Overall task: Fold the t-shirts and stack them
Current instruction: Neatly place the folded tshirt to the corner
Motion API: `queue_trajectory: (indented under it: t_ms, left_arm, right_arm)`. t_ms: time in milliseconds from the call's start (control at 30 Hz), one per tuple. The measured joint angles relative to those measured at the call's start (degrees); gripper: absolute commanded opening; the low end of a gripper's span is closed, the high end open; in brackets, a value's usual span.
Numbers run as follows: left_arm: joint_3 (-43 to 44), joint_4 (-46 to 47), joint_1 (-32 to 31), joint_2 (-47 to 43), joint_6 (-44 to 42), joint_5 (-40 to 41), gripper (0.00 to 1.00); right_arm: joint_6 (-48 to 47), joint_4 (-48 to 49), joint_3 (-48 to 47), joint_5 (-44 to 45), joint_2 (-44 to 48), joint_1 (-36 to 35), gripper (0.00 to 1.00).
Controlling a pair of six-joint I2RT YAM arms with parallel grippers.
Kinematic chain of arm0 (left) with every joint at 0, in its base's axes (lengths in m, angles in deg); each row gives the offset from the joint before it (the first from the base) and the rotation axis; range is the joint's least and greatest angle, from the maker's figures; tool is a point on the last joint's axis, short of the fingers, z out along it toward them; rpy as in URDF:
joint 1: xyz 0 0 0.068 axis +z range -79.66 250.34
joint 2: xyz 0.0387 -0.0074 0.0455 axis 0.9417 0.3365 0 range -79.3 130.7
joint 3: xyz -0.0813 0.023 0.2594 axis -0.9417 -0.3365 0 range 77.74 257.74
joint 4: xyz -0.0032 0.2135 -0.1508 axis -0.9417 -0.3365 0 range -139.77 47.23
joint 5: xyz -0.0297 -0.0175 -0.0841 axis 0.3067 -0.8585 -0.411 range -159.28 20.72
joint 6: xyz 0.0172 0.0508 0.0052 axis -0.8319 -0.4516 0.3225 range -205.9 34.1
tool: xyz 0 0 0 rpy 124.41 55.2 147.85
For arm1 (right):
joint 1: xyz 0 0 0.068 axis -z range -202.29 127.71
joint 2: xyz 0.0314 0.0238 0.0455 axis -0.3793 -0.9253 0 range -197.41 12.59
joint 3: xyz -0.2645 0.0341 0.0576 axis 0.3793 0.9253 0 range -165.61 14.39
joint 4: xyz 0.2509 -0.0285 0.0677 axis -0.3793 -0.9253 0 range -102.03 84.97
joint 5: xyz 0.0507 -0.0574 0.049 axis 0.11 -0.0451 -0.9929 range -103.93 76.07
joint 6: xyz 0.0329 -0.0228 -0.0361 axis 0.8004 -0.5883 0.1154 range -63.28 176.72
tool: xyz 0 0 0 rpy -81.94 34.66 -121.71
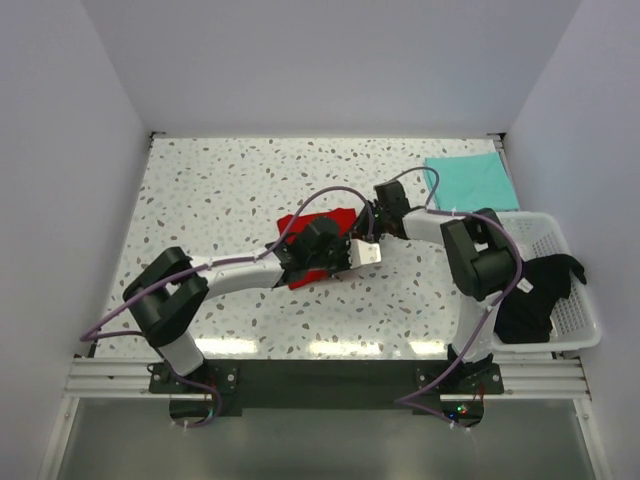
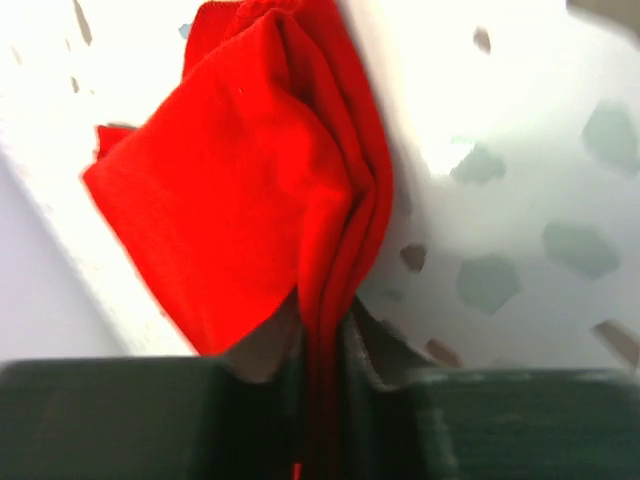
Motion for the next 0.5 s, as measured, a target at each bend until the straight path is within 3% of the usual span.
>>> queue_trajectory:
  t_ms: [33,67,167,333,367,400,500]
  left_arm:
    - [0.0,0.0,0.0,-0.1,0.1,-0.1,0.13]
    - [0.0,-0.1,0.3,-0.1,0.2,-0.3,0.33]
    - [0.4,-2.8,1.7,-0.9,2.2,-2.0,0.53]
    - [0.7,-11.3,7.3,-6.6,6.4,-7.5,0.67]
    - [0.5,-12.7,8.8,-8.5,6.6,-8.0,0.88]
    - [0.0,-13.9,10.1,-10.6,6.6,-8.3,1.0]
    - [-1.9,-16.7,11.6,-16.7,7.2,-8.6,1.0]
  right_arm:
    - [-0.9,-0.6,-0.6,0.9,-0.3,-0.1,0.0]
    - [-1.9,-1.8,-1.6,1.4,-0.7,-0.2,0.0]
    - [-7.3,-5.2,-5.4,4.7,-1.3,-0.5,0.0]
    - [-20.7,-13.1,-14.5,12.2,-1.3,-0.5,0.0]
    - [-23.8,-14.6,-16.5,13.8,-1.3,-0.5,0.0]
    - [-27.1,-16.1,-18.4,15.1,-1.3,-0.4,0.0]
    - [-34.6,-20.3,-23.8,18.3,-1.4,0.2,0.0]
